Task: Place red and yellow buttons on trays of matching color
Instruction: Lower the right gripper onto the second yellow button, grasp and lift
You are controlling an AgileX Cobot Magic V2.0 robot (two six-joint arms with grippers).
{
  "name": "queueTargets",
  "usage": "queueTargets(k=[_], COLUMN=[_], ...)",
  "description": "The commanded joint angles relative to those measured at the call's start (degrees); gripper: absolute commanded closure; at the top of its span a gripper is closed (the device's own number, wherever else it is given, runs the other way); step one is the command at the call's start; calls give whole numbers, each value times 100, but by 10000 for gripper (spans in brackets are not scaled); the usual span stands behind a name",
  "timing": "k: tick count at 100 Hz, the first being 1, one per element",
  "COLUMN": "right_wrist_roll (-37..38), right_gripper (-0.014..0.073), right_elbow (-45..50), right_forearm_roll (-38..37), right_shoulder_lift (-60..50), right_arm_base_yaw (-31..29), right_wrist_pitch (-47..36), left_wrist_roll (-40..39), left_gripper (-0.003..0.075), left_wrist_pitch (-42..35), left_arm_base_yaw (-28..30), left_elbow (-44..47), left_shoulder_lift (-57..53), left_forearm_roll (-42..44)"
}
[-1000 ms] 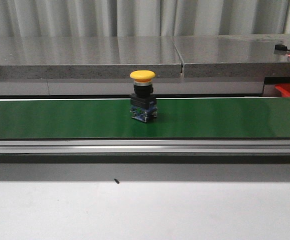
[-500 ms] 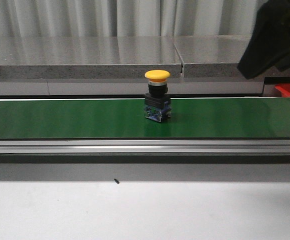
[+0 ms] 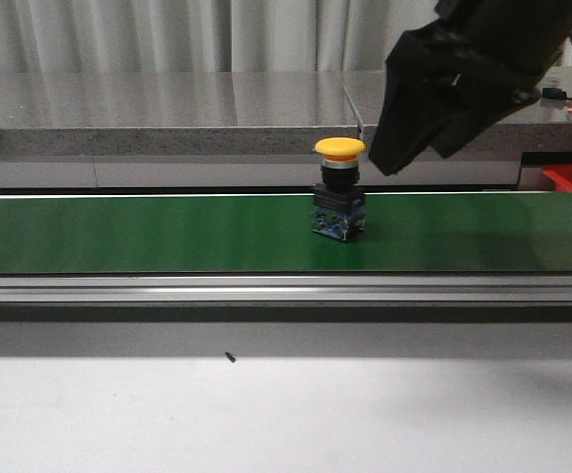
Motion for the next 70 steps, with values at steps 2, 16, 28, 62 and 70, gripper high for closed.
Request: queueTargets(k=[2, 16, 28, 62, 70], right_wrist_roll=[-83, -83, -83, -83, -83], right_gripper=[45, 45, 45, 288, 369], right_elbow=[-331, -563, -737, -1125, -1125], right_forearm_roll=[44, 44, 44, 44, 44], right_shoulder_lift=[14, 300, 485, 835, 873], right_arm_base_yaw=[43, 49, 49, 44, 43], right_wrist_pitch=[-203, -203, -211, -159, -104], left_wrist_roll=[-15, -15, -15, -15, -15], left_gripper=[741, 741, 741, 741, 741], left_wrist_pitch=[-414, -414, -414, -414, -414], left_arm_base_yaw=[-34, -34, -34, -34, -34], left_elbow=[-143, -143, -143, -143, -143], left_shoulder_lift=[49, 49, 49, 49, 49], left_forearm_roll=[-73, -73, -73, -73, -73])
